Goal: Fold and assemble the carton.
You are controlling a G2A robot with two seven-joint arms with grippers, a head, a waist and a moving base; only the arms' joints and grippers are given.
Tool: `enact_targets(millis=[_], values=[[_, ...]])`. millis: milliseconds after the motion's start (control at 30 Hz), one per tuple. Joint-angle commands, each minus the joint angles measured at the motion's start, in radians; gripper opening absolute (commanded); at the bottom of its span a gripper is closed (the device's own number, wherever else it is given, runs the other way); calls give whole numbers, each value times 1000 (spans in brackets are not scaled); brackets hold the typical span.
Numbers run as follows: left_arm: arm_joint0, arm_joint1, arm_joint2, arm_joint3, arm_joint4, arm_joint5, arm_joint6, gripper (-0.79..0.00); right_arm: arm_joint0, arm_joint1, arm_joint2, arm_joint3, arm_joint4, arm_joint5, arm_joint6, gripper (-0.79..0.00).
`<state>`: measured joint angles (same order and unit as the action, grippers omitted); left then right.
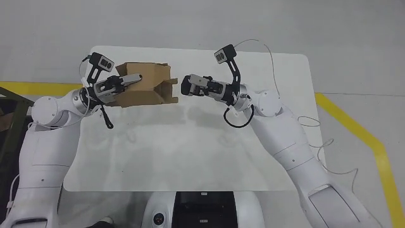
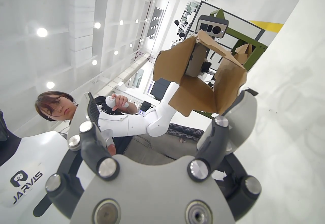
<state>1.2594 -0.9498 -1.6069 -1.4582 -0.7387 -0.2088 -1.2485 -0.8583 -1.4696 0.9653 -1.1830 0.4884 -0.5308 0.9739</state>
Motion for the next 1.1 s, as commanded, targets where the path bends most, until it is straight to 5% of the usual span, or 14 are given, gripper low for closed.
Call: enact_targets(millis=[0,400,700,733,767,800,900,1067], values=[[3,-1,2,-6,3,4,20,-785,-4,0,0,-7,-3,5,-11,0],[1,-1,1,-21,69,-33,94,-785,-19,-11,-27,-96,68,46,-23,0],[11,-1,27,-50,94,-36,54,-785,42,-25,-59,-14,-49,5,-90,0],[13,0,27,-54,97,-37,53,-785,47,-26,-62,-9,-59,4,-96,-37],[14,0,27,-57,100,-38,53,-785,51,-27,-65,-6,-68,4,-101,-191],[15,1,25,-59,106,-41,55,-785,55,-28,-67,-3,-81,5,-103,-483],[19,1,22,-65,116,-45,64,-785,63,-27,-70,-1,-117,13,-110,-773],[28,2,21,-75,116,-49,65,-785,63,-24,-68,-10,-187,45,-133,-785]])
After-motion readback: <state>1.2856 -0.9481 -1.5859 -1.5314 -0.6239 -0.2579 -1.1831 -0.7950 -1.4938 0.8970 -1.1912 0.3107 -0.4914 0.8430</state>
